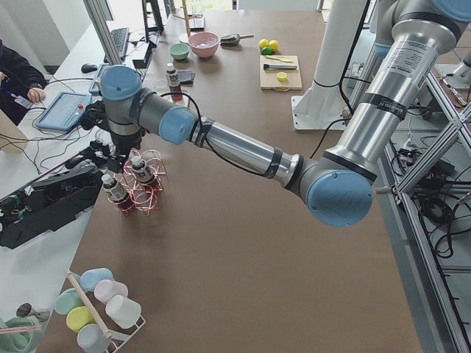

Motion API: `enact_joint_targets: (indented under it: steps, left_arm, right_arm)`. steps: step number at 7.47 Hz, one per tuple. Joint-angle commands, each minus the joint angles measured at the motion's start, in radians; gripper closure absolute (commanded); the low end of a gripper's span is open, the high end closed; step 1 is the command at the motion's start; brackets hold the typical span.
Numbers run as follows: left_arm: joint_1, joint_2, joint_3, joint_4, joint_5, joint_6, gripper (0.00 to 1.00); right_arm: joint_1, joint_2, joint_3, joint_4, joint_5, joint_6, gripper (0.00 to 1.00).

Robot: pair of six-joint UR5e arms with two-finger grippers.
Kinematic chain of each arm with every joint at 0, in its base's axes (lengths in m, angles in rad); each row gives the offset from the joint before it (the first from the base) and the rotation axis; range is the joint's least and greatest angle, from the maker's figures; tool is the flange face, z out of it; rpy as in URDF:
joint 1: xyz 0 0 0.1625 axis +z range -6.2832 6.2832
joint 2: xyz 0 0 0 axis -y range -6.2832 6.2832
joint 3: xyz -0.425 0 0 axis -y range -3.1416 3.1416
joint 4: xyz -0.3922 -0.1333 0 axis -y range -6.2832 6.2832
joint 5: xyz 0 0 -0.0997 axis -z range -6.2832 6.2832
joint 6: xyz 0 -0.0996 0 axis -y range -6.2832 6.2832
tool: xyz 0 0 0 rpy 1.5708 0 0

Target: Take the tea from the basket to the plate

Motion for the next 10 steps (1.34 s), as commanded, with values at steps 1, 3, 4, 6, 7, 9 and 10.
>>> enact_joint_targets:
  steps: [1,3,4,6,7,9,10]
  left_arm:
    - [0.01,0.062,-0.003,-0.005,0.002,-0.042,0.02]
    - [0.048,0.13,0.043,-0.014,0.01,-0.032,0.02]
    - [0.05,0.145,0.043,-0.005,0.013,-0.034,0.02]
    - [0.05,0.178,0.048,0.001,0.017,-0.034,0.02]
    - [0.036,0.231,0.027,-0.005,0.017,-0.034,0.02]
    - [-0.013,0.291,0.013,-0.001,0.017,0.039,0.02]
    - [-0.033,0.309,0.008,-0.001,0.017,0.049,0.02]
  right_arm:
    - [0.001,0.0,0.0,0.0,0.001,0.0,0.01]
    - [0.001,0.0,0.0,0.0,0.001,0.0,0.01]
    - [0.001,0.001,0.0,0.0,0.001,0.0,0.01]
    - [-0.001,0.001,0.001,0.0,0.001,0.0,0.01]
    - [0.001,0.003,0.001,0.0,0.001,0.0,0.01]
    - [0.001,0.003,0.0,0.0,0.0,0.0,0.01]
    - [0.001,0.003,0.001,0.0,0.0,0.0,0.01]
